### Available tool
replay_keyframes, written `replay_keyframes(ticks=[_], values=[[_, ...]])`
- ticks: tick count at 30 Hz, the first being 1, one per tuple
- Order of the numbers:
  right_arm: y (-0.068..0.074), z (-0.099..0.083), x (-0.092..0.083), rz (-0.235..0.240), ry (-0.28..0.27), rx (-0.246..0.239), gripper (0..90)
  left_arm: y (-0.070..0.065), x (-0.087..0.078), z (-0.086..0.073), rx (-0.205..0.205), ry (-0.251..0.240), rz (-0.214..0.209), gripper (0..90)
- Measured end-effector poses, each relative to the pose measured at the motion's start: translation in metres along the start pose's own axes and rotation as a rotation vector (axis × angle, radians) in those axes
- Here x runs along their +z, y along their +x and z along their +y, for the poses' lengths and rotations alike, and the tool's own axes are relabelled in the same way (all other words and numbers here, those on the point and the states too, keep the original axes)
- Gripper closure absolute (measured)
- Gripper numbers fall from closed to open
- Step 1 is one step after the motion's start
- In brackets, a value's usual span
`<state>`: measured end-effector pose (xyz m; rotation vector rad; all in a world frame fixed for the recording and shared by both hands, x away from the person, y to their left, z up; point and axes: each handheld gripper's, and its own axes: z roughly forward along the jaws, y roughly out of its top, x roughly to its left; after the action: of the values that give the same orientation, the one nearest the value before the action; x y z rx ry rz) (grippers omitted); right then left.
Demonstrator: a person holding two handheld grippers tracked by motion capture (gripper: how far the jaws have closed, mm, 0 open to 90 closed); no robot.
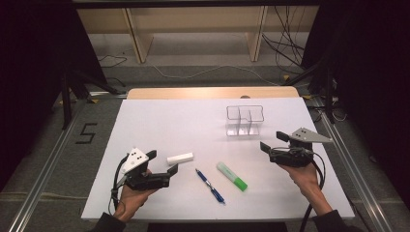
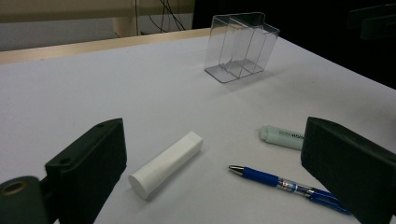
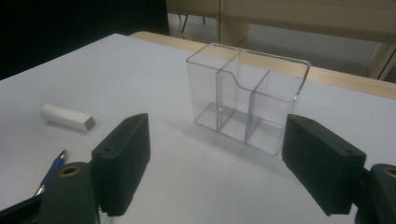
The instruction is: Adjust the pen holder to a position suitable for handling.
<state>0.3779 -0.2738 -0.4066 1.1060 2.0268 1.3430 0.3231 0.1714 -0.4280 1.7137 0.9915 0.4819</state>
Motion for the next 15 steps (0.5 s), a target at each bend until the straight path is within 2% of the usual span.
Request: replay_keyframes(ticks=[9, 10, 11, 14, 15], values=[[-0.013, 0.007, 0.017, -0.03, 0.033, 0.011, 26.6, 0.0, 0.0, 0.0, 0.0, -0.003, 0.001, 6.3], [-0.017, 0.008, 0.021, -0.043, 0.043, 0.012, 31.6, 0.0, 0.0, 0.0, -0.001, -0.003, 0.001, 6.3], [-0.017, 0.008, 0.021, -0.043, 0.043, 0.012, 31.6, 0.0, 0.0, 0.0, -0.001, 0.0, 0.0, 6.3], [-0.027, 0.007, 0.028, -0.075, 0.062, 0.012, 46.2, 0.0, 0.0, 0.0, 0.0, -0.002, 0.001, 6.3], [-0.027, 0.007, 0.028, -0.075, 0.062, 0.012, 46.2, 0.0, 0.0, 0.0, 0.0, -0.002, 0.001, 6.3]])
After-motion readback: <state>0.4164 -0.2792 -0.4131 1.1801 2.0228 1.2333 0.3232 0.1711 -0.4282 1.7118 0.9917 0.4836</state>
